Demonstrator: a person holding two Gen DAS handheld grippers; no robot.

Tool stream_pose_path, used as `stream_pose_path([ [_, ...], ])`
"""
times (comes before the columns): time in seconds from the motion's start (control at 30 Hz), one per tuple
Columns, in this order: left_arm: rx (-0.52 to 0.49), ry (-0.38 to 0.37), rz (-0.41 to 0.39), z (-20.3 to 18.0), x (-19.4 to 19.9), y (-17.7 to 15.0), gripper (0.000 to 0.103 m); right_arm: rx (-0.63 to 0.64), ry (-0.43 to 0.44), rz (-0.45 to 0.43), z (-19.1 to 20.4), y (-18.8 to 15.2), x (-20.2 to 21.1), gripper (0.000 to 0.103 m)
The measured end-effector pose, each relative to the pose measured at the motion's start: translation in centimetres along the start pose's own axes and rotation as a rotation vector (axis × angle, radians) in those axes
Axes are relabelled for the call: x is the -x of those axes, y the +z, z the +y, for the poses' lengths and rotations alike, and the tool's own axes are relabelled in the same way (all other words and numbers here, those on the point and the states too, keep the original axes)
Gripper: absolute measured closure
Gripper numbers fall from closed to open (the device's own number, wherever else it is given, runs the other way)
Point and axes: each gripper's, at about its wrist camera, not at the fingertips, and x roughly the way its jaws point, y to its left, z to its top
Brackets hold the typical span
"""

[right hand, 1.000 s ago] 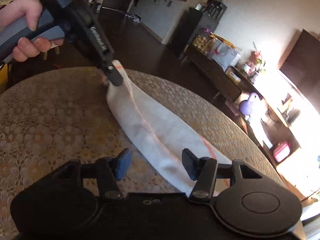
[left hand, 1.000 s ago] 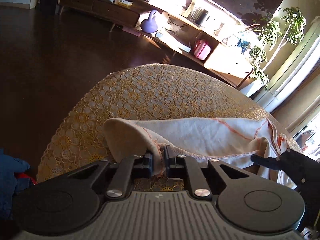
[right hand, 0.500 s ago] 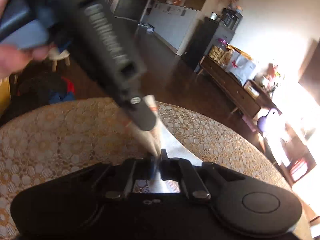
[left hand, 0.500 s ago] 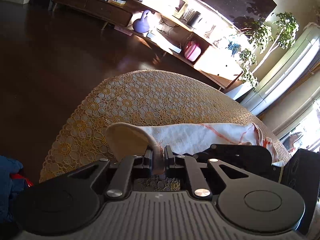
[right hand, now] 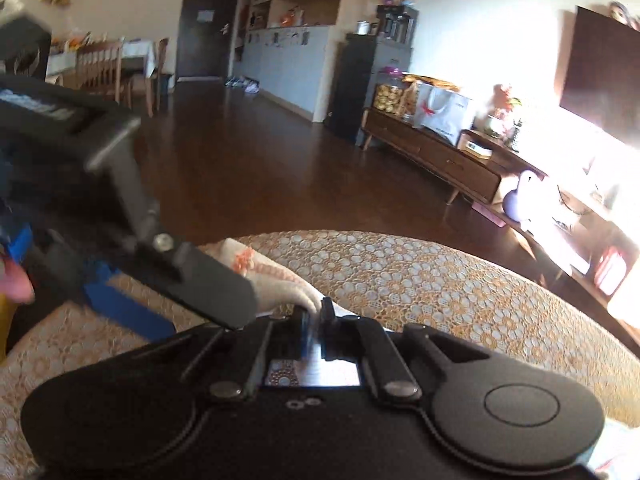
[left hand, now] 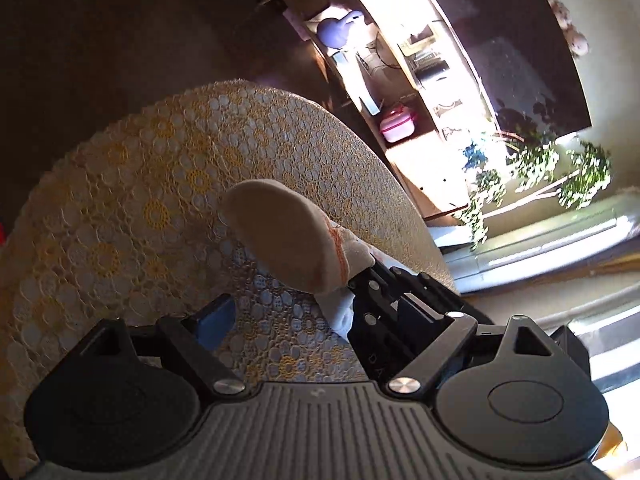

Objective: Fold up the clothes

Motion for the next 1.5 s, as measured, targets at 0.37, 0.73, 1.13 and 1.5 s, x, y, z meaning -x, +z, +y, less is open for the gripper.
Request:
stream_pose_path([
  [0.37,0.182,0.026,-0.106,-0.3,-4.1,1.5,0.051,-0.02,0.005,-0.041,-1.2,-0.7,1.1,0.0],
  [0.73,-0.082,0.214,-0.202,-1.4,-3.4,6.4,0.091,0.015,-0.037,-0.01,-3.4,-1.3,3.7,0.0],
  [1.13,-0.272,0.251,-0.082,-3.6,-6.4,12.5,0.092,-0.301,-0.243,0.175,-17.8,-9.7,11.9,0.0],
  [1.5,-0.317,0.306,-0.064,-2.1,-1.9,6.6,0.024,-0.279,-0.233,0.17,-16.1,-10.8,11.3,0.0],
])
